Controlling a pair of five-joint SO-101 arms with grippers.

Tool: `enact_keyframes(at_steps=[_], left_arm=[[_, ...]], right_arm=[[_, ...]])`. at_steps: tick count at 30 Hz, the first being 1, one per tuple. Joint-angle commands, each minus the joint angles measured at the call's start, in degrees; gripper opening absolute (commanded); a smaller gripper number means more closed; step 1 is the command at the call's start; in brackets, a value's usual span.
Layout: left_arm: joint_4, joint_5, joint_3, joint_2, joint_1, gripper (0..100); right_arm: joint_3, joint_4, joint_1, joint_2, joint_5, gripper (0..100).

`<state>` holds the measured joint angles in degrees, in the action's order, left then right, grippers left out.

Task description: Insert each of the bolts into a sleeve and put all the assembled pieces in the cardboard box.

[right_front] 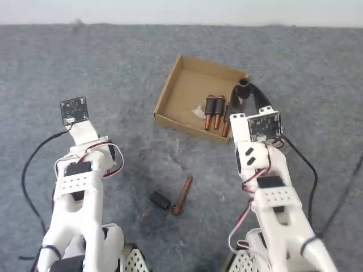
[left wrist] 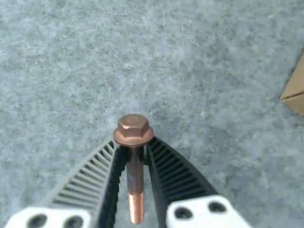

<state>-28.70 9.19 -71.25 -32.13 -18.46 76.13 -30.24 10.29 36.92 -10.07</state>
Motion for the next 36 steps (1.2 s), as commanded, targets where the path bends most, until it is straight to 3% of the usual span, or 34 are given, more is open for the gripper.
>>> enact_keyframes(at_steps=[1,8,15,19,23,33,36], left_arm=[[1.4,-0.4,0.3,-3.2,-0.3,1],[1.4,-0.4,0.3,-3.2,-0.1,1],[1.5,-0.4,0.3,-3.1,-0.1,1],[1.5,-0.4,0.3,-3.1,-0.1,1],[1.5,-0.4,0.4,-3.0,0.0,1],[3.9,-0.4,0.1,-2.7,0.0,1],[4.0,-0.4,0.1,-2.7,0.0,1]], right_arm=[[-6.7,-7.6,0.6,-6.4,0.7,0.9],[-14.4,-21.4,0.7,-23.4,1.9,0.9],[-25.6,-27.3,0.9,-39.0,20.7,1.0],[-27.8,-27.7,3.8,-44.2,26.5,1.0],[-27.5,-28.9,8.9,-47.0,26.5,1.0],[-14.2,-44.9,20.5,-48.2,26.3,0.9],[-10.4,-47.6,23.6,-48.2,21.0,0.7]])
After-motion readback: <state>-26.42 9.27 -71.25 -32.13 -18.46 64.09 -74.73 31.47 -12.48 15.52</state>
